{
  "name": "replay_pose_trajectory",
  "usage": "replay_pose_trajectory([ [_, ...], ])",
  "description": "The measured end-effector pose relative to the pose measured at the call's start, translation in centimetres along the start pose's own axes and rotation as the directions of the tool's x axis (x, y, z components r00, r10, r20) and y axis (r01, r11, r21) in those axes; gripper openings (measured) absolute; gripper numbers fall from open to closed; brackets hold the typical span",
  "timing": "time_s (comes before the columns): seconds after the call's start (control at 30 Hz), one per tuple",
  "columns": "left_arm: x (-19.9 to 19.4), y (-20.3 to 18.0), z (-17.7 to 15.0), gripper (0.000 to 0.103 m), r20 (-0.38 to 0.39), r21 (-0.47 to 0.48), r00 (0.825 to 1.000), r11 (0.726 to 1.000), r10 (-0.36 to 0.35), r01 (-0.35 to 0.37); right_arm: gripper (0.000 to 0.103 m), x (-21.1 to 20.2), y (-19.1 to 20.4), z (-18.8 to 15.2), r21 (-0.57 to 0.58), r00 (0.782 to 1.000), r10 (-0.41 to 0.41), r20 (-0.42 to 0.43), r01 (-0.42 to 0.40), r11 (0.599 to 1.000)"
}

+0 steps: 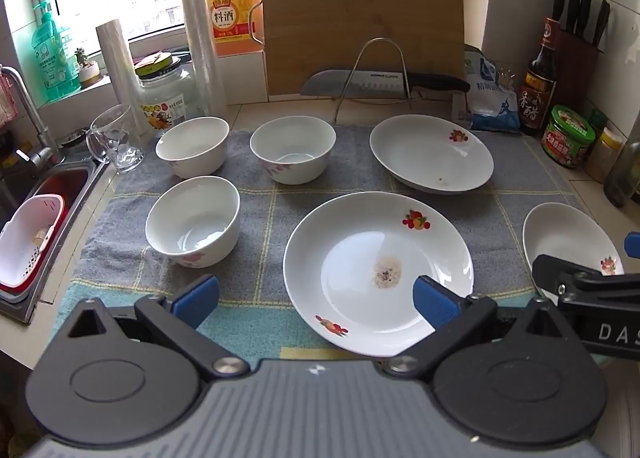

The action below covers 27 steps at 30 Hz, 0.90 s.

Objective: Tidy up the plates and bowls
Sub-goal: 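Move the left tool toward a white fruit-print plate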

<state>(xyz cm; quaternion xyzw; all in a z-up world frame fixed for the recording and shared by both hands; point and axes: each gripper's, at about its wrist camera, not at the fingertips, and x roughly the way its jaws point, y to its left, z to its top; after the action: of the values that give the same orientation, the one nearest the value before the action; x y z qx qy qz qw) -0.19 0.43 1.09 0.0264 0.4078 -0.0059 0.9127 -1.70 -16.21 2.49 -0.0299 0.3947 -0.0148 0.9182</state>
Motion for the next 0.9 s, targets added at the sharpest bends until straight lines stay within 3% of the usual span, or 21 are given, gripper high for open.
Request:
replay_pose_trajectory([
  [0.9,-0.3,-1.8,0.2,0.102,0.037,0.015,0.999,1.000,-0.010,0.010,0.103,-0.2,-2.0,0.0,0.000,0.999,0.029,0.038,-0.029,1.000],
])
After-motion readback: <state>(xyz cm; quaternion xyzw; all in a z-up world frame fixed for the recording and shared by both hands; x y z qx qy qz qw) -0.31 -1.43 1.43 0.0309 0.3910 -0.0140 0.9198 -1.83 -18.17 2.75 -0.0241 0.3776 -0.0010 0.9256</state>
